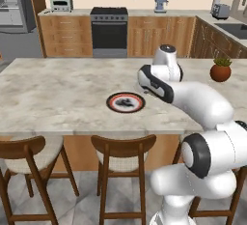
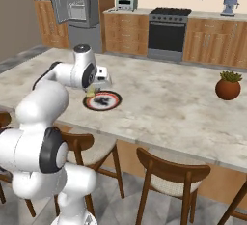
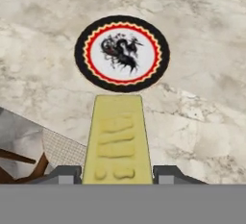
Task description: Retrieve the butter from the fridge and place it on a plate on the dining table. Then retrieve the butter knife by the fridge and place it near the plate.
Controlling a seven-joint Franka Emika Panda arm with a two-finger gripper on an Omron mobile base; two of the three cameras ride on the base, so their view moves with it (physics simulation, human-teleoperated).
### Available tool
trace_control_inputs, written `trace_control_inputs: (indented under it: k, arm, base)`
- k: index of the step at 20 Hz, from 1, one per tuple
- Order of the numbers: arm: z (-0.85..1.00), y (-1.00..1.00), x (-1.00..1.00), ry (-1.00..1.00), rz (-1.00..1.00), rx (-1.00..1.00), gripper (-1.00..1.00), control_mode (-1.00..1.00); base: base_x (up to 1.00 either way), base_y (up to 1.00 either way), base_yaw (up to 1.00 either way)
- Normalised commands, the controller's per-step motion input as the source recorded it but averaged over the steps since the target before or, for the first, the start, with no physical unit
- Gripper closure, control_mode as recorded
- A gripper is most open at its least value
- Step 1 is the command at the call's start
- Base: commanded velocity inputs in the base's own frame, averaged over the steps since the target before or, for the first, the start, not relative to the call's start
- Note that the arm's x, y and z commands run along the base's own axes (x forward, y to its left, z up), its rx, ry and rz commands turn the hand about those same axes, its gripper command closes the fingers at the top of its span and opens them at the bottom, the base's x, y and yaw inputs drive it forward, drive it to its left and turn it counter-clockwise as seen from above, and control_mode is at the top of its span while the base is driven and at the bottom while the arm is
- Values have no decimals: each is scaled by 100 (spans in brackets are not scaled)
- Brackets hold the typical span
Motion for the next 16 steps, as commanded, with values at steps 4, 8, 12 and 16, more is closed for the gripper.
trace_control_inputs:
  k: [4, 8, 12, 16]
  arm:
    - [-8, 8, 64, 7, 0, 0, 100, -100]
    - [-24, 0, 57, -2, 0, 0, 100, -100]
    - [-34, 0, 66, 0, 0, -1, 100, -100]
    - [-33, 3, 69, 0, 0, -3, 100, -100]
  base:
    - [0, 0, 0]
    - [0, 0, 0]
    - [0, 0, 0]
    - [0, 0, 0]
